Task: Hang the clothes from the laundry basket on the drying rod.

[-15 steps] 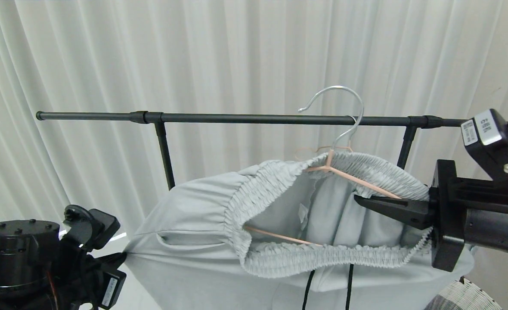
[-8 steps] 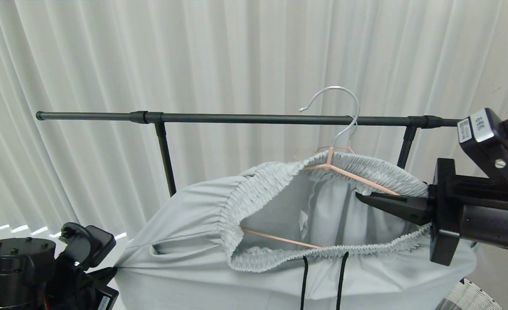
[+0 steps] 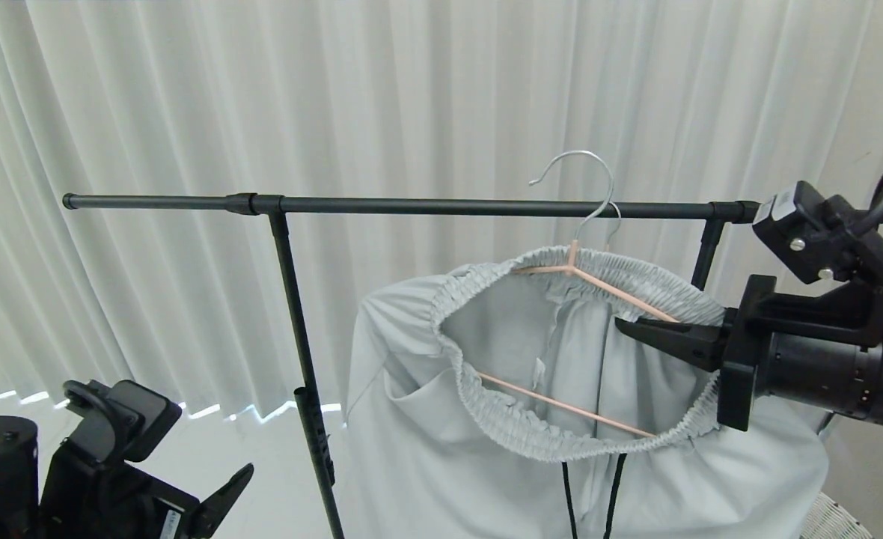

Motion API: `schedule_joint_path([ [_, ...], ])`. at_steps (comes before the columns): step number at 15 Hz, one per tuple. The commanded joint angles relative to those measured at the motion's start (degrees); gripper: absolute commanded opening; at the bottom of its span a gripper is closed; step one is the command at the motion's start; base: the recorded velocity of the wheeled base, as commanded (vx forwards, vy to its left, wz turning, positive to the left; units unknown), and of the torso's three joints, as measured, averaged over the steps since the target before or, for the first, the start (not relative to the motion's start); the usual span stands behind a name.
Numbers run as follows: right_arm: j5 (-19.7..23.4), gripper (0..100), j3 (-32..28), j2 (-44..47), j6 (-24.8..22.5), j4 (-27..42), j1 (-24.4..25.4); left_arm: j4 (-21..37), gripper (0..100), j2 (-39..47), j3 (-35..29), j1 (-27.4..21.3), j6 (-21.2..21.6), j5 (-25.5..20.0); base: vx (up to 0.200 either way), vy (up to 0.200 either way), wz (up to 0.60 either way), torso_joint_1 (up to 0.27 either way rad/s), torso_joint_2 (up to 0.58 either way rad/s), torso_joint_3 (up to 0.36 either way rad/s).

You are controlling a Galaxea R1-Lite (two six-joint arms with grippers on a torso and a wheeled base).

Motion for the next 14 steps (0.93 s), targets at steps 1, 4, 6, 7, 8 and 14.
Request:
schedule_joint_path([
  [1,-0.91,0,-0.19,1.80,0.47,0.01,0.02,-0.08,100,-4.76,-0.18,-1.82,0.36,-0.86,0.000,0.000,0.00,0.000,0.00,0.000],
  [4,-5.83,0,-0.19,4.88,0.82,0.01,0.02,-0.08,100,-6.08,-0.27,-3.75,1.77,-0.60,0.000,0.000,0.00,0.000,0.00,0.000],
  [6,-7.85,0,-0.98,7.34,2.58,-0.16,0.10,-0.17,100,-6.87,-0.27,-3.57,4.67,-0.51,0.000,0.000,0.00,0.000,0.00,0.000],
  [7,-9.17,0,-1.60,8.66,3.98,-0.34,0.10,-0.08,100,-7.58,-0.18,-3.57,5.72,-0.51,0.000,0.000,0.00,0.000,0.00,0.000],
  [8,-10.23,0,-2.39,10.06,5.56,-0.78,0.10,-0.08,100,-8.10,-0.09,-3.57,6.08,-0.51,0.000,0.000,0.00,0.000,0.00,0.000],
  [14,-11.98,0,-11.09,18.94,9.17,-4.91,-0.16,-0.08,100,-8.45,-0.27,-3.57,6.08,-0.51,0.000,0.000,0.00,0.000,0.00,0.000],
])
